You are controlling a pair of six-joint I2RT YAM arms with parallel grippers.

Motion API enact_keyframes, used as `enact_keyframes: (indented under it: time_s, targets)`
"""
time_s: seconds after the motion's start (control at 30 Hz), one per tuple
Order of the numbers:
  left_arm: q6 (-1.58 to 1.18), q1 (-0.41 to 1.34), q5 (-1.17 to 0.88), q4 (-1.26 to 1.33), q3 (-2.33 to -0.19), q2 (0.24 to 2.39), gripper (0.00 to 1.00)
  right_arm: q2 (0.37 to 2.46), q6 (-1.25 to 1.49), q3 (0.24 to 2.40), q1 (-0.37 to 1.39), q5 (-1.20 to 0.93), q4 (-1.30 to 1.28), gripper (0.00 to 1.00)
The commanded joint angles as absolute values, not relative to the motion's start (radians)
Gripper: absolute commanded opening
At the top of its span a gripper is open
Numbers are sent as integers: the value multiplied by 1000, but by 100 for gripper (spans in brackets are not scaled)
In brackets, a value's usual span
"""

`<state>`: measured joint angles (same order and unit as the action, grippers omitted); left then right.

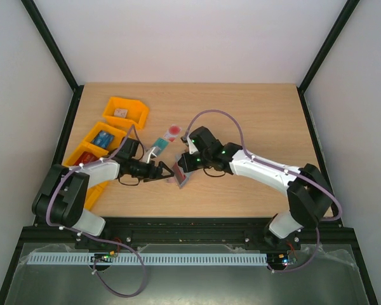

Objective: Take the credit cards out of the card holder

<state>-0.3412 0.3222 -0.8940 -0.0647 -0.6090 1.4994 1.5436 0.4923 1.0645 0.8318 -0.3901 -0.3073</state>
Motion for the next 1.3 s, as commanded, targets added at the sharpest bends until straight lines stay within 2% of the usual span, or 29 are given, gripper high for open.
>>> enact_keyframes:
  time_s: [0.0, 0.33, 0.4, 0.53, 0.67, 0.83, 0.97, 1.27]
  targets:
    - [-294, 314, -978, -49, -620, 1450, 96, 1482, 427, 1099, 814, -477, -263, 2]
    - [-102, 248, -1131, -130, -641, 1359, 99, 1379, 275, 1158, 795, -665, -298, 2]
    - [9, 243, -1141, -227, -707, 1356, 99, 1366, 243, 1167, 796, -738, -308, 2]
    - [398, 235, -1142, -576, -932, 1389, 97, 1336, 176, 1220, 795, -809, -370, 2]
    - [668, 245, -1173, -777, -1007, 1391, 96, 1306, 159, 1249, 796, -838, -382, 2]
    - [718, 271, -1160, -816, -1071, 1405, 90, 1279, 167, 1246, 795, -878, -354, 2]
    - [745, 290, -1145, -827, -1092, 1417, 89, 1262, 158, 1246, 796, -902, -355, 2]
    - [937, 382, -1212, -1003, -1114, 1430, 61, 1237, 135, 1238, 795, -883, -357, 2]
